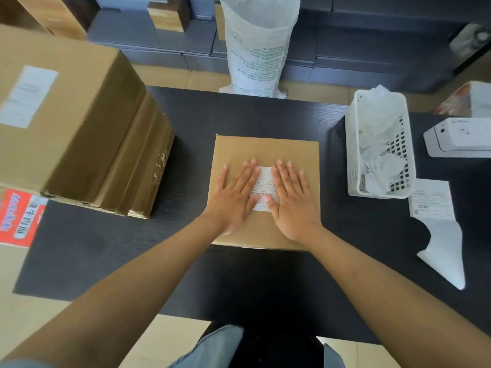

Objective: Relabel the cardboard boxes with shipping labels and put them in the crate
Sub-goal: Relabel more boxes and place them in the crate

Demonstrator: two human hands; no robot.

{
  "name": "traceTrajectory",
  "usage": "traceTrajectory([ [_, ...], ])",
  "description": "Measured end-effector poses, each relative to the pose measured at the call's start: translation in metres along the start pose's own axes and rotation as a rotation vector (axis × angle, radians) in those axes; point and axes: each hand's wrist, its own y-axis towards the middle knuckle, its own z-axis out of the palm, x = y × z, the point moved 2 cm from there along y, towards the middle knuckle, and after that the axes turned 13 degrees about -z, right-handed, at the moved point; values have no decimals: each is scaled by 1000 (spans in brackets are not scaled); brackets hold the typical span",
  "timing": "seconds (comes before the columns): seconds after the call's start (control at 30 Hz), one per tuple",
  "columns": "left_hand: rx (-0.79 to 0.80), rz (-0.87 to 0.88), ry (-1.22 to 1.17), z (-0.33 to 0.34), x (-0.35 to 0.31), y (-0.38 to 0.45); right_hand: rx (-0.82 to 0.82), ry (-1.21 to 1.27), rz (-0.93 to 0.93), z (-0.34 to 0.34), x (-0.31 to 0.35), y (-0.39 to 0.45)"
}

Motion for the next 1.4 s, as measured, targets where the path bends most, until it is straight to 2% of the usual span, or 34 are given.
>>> traceTrajectory([
  [0.17,0,-76,-28,-1,4,-1,-26,101,2,0,-7,-1],
  [0.5,18,-88,-36,0,4,1,15,2,31,1,-7,-3],
  [0.6,31,-72,-130,-8,8,5,26,96,24,-5,-9,0],
  [0.7,-45,-118,-240,-20,15,7,-71,310,37,-19,-13,-1],
  [0.8,-87,-286,-364,-29,31,5,-205,422,154,-31,-21,-9],
  [0.97,-8,-602,-627,-28,57,-3,-312,528,480,-34,-42,-28],
  [1.07,117,-688,-870,-21,60,-10,-265,802,692,-26,-48,-37],
  [1.13,206,-704,-992,-17,57,-13,-169,952,790,-20,-49,-39],
  [1.2,272,-716,-1036,-14,54,-15,-68,1046,818,-16,-47,-38],
  [1.4,289,-752,-1043,-22,52,-13,-50,1160,829,-20,-46,-38],
])
